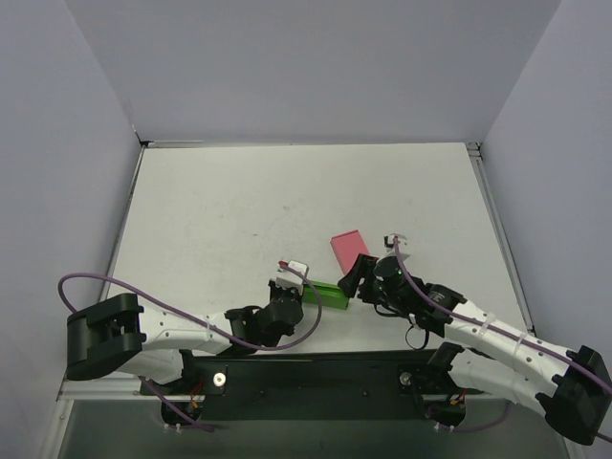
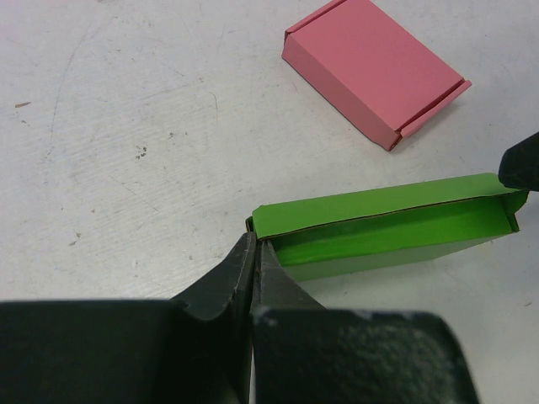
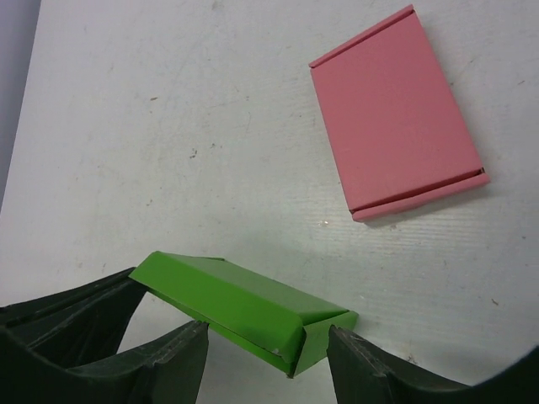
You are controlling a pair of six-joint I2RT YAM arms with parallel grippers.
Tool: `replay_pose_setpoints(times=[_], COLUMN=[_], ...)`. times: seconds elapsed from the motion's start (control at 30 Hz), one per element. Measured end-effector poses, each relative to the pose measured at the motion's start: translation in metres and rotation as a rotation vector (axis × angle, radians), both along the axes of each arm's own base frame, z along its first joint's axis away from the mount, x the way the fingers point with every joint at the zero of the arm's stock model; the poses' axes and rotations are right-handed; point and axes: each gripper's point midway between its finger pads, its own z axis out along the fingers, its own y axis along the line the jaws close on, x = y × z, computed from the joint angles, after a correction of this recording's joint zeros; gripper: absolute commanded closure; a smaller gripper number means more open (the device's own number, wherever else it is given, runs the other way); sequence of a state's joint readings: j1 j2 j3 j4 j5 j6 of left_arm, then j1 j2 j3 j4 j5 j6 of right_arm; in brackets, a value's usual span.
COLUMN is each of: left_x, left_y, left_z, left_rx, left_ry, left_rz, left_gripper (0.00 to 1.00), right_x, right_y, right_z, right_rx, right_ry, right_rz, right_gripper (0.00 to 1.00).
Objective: Fold the paper box
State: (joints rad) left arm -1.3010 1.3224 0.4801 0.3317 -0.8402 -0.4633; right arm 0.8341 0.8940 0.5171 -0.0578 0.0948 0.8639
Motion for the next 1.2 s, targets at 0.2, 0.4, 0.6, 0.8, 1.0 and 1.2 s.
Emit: replay_pose_setpoints(times=[0.2,0.4,0.6,0.8,1.0,1.2], left_x=[0.0,0.0,0.0,0.0,-0.001,-0.003], left_y=[0.0,0.0,0.0,0.0,-0.001,-0.002], left_z=[0.0,0.0,0.0,0.0,0.0,0.001], left_rx=[0.0,0.0,0.0,0.002,0.006,0.019], left_ry=[0.0,0.0,0.0,0.001,0.007,0.016], left_rz=[0.0,0.0,0.0,0.0,-0.007,-0.024], left_gripper=[1.0,1.0,1.0,1.0,1.0,0.96], right_x=[0.0,0.002,0.0,0.0,0.002,0.005], right_y=[-0.005,-0.006,-0.008,-0.007,-0.006,-0.007], right_z=[-0.014,-0.016,-0.023,-0.025,-0.027,-0.029], right_rx=[0.013,0.026,0.022,0.039,0.068,0.084], right_ry=[0.021,0.02,0.029,0.03,0.022,0.009], right_rz=[-0.044,-0.062,-0.067,-0.076,-0.095,-0.122], right_gripper=[0.44,0.46,0.5,0.62,0.72,0.79])
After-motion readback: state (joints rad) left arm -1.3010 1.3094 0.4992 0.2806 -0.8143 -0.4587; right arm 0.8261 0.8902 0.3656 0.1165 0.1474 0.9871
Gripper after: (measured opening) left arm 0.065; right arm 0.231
